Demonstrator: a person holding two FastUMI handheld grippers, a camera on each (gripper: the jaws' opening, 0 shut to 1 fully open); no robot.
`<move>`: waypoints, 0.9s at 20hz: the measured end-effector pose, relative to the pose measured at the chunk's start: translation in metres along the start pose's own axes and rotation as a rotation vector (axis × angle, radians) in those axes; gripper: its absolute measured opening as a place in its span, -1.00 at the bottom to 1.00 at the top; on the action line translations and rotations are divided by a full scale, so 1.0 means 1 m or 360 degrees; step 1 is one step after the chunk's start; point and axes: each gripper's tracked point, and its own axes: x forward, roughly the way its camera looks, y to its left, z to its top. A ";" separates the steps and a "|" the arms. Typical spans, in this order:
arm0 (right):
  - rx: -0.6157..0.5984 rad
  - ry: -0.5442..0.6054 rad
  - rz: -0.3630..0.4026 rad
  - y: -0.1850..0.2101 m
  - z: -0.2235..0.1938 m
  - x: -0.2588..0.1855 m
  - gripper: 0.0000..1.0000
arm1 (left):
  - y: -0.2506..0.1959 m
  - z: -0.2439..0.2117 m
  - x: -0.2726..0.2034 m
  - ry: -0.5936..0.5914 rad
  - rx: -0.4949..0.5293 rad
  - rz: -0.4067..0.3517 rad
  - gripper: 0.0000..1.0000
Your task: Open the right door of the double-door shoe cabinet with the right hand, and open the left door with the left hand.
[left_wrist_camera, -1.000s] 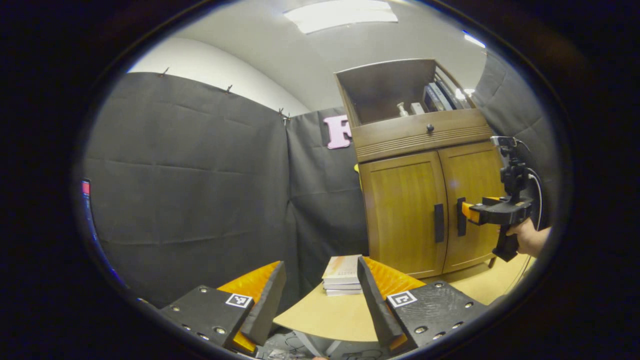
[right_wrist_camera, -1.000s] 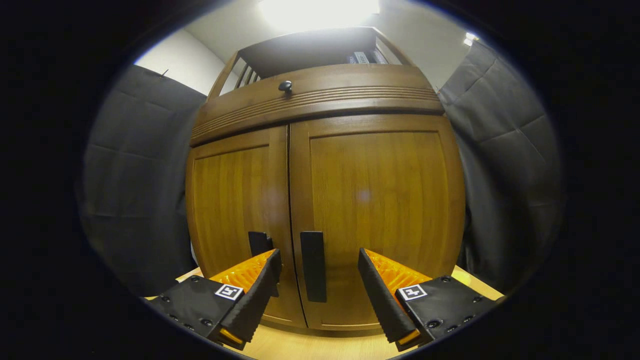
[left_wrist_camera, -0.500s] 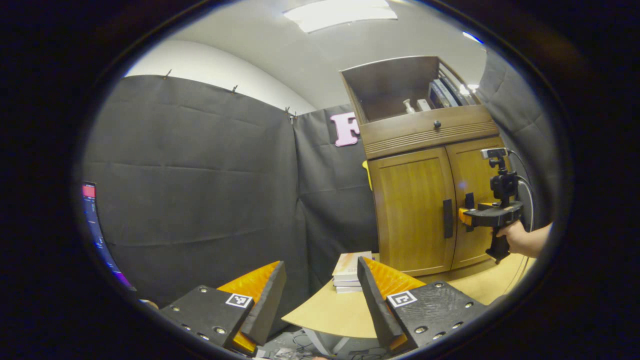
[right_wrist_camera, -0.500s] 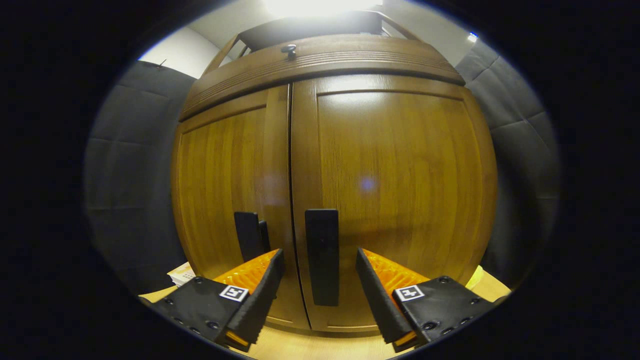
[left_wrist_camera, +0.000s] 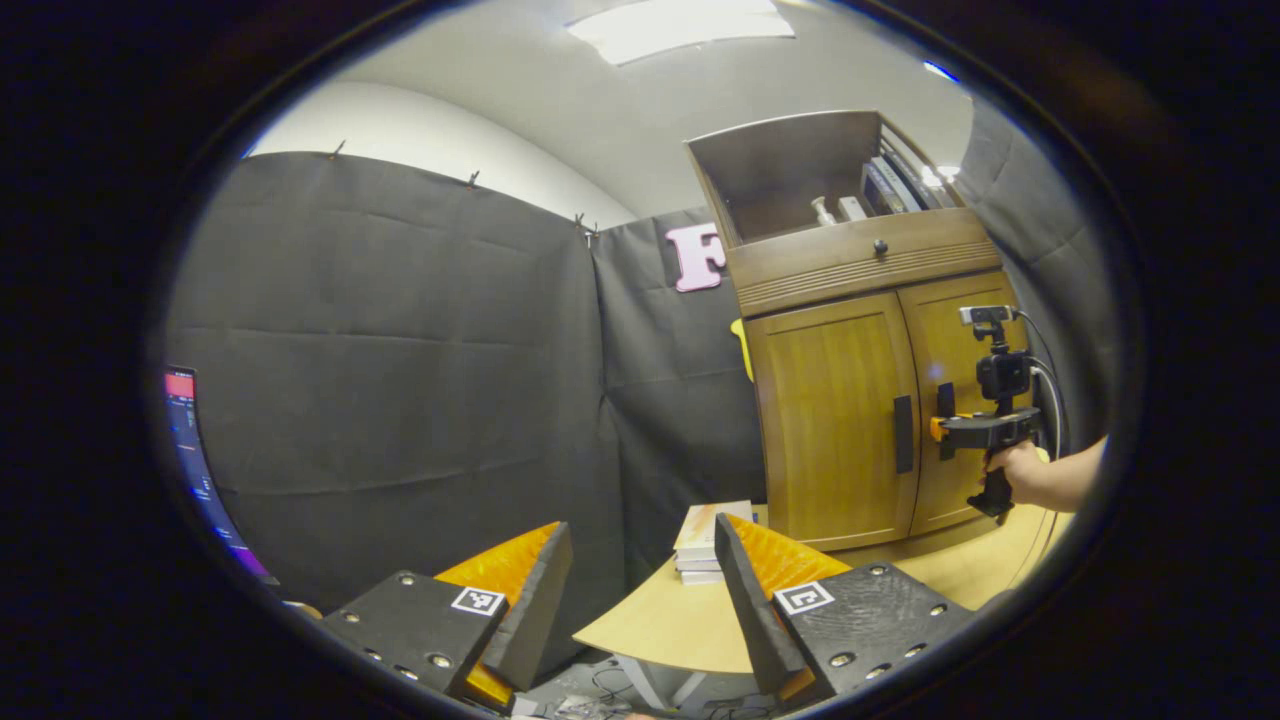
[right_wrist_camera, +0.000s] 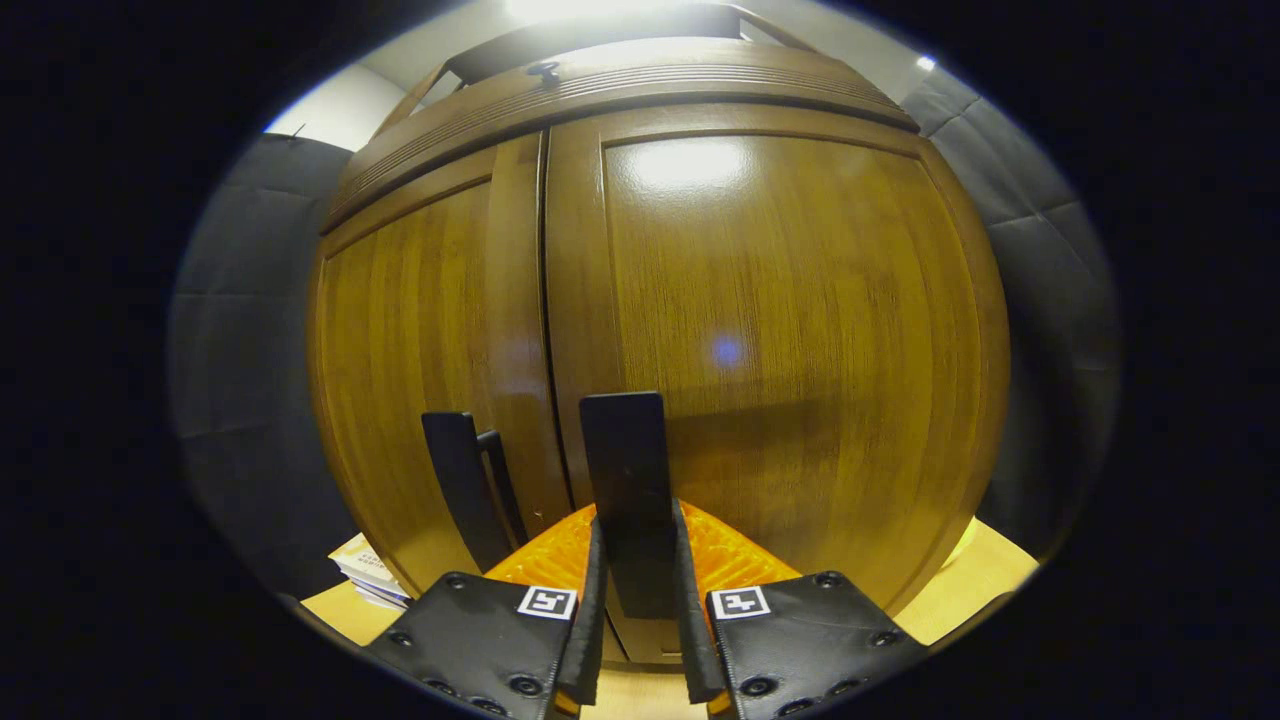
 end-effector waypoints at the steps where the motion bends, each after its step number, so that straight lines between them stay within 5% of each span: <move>1: -0.0006 0.0016 -0.0002 -0.001 0.000 -0.001 -0.50 | 0.000 0.001 0.001 0.0001 -0.0003 -0.0006 0.65; 18: 0.0005 0.0013 0.0061 0.000 -0.003 -0.002 -0.57 | -0.035 0.010 0.020 -0.0088 -0.0068 -0.0201 0.65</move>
